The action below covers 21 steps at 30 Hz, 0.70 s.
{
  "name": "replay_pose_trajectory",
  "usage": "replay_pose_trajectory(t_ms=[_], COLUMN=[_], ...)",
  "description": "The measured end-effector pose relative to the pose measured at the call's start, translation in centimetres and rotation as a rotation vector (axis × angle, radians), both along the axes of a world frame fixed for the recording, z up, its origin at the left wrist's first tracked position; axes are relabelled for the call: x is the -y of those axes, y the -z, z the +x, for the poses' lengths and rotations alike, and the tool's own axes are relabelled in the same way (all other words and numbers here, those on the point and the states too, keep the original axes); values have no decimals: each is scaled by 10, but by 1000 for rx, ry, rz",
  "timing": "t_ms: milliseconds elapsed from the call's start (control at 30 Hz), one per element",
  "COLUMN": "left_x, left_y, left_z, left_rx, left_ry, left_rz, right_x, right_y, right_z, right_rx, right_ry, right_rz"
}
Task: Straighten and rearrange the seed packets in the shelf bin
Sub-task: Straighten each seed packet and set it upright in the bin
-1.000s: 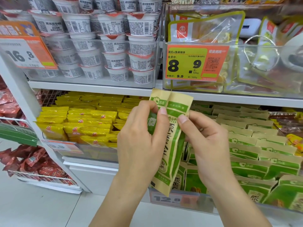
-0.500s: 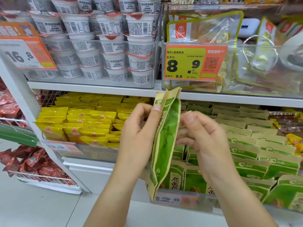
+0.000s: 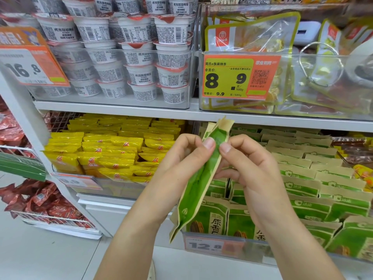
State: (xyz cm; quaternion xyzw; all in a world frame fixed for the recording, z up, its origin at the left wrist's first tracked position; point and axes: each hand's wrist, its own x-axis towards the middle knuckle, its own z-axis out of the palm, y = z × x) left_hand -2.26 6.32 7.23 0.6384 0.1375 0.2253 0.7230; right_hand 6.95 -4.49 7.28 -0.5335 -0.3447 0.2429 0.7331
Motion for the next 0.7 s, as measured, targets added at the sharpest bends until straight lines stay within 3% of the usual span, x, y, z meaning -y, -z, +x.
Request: replay_pose_trajectory(t_ms=[233,500,700], left_x=[-3,-8,-7], left_y=[0,-7,-6], left_z=[-1,0,0], left_rx=[32,257,303], left_ry=[-123,-460,-413], left_rz=[-47,-324,-252], right_x=[0,-3,-4], right_y=[1,11,10], right_z=[-1,-6,-7], right_rx=[39,115,148], right_ry=[26,-283,-295], right_rz=[-72,-295,-313])
